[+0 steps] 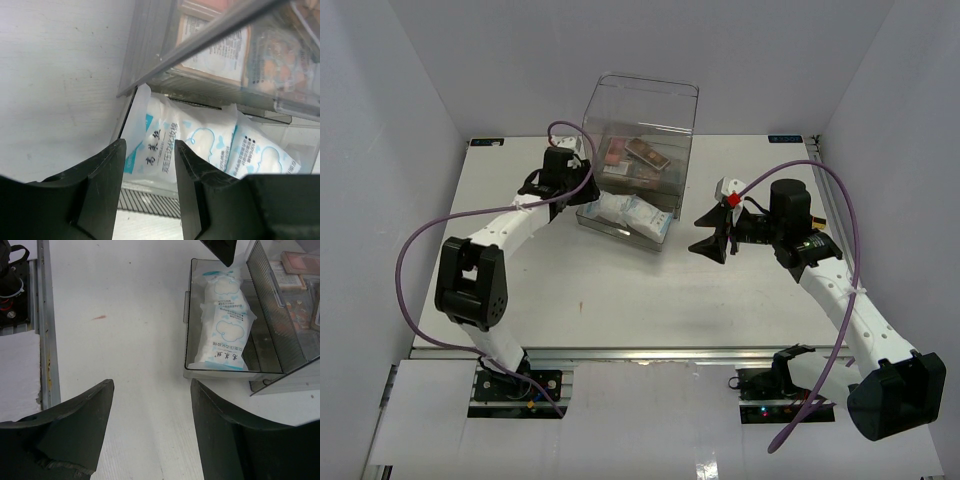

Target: Organize the makeup

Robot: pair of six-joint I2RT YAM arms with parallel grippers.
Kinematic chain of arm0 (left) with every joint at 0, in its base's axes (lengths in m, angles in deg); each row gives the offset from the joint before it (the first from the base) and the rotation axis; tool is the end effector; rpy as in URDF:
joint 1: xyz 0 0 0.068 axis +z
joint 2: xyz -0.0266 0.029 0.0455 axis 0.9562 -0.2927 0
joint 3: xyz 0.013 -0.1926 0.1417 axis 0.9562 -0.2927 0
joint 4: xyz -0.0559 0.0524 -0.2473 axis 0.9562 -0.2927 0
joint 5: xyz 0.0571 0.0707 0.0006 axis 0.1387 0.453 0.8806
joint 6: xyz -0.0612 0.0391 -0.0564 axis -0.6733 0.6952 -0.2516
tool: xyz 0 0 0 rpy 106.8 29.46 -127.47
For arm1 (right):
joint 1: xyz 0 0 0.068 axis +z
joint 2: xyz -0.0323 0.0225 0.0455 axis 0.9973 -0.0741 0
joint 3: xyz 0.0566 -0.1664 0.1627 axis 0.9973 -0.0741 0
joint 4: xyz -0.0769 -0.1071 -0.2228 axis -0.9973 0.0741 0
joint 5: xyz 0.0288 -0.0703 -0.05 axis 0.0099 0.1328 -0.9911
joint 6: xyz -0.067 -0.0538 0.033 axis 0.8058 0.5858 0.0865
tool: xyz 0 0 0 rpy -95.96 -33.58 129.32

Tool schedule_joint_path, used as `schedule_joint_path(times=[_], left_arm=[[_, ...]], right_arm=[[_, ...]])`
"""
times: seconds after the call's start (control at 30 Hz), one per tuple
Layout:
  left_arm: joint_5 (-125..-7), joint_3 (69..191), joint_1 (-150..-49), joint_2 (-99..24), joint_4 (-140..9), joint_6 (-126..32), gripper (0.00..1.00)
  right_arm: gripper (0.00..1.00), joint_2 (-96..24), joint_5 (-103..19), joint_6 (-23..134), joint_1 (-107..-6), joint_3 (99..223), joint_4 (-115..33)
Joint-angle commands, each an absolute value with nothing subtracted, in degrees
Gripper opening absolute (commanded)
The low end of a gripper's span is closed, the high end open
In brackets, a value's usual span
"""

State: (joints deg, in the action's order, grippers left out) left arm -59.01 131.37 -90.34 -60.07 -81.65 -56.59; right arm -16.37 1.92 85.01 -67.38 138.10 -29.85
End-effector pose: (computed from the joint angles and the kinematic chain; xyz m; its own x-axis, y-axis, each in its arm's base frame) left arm 0.4005 -0.1269 0.1955 -0.6691 -0.1771 -0.7217 0.0708 0.9516 -0.2991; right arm 0.2424 0.1485 0.2921 0.0364 -0.2437 -0.9692 -0.9509 0.2897 -0.1086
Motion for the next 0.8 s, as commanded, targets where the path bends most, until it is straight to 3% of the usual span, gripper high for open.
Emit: schedule_joint_path(times=[0.0,0.27,0.4,0.5,0.77], left_arm=[[-60.74,129.76,-90.64,-52.33,-82.25,-55.44,0.56],[-63.78,124.11,-90.6,-44.64,-80.71,-55.57,0.52],[-67.21,118.65,-90.56,-40.81,-78.31,-55.93,0.35],[-69.56,119.3,-90.66,-43.79,-78.29,-55.75,0.29],[-63.09,125.41,-92.93,-54.52,-77.43,-53.49,0.29]], right_arm=[[0.7,-15.56,3.6,84.62,-67.65,137.21,-32.15],[0.7,-15.12,3.2,85.1,-67.82,136.95,-32.06],[0.7,-15.83,3.16,85.49,-67.76,136.89,-32.06],[0.7,-16.91,3.44,85.47,-67.8,137.25,-32.06],[0.7,-17.32,2.99,85.76,-67.74,136.95,-31.97]])
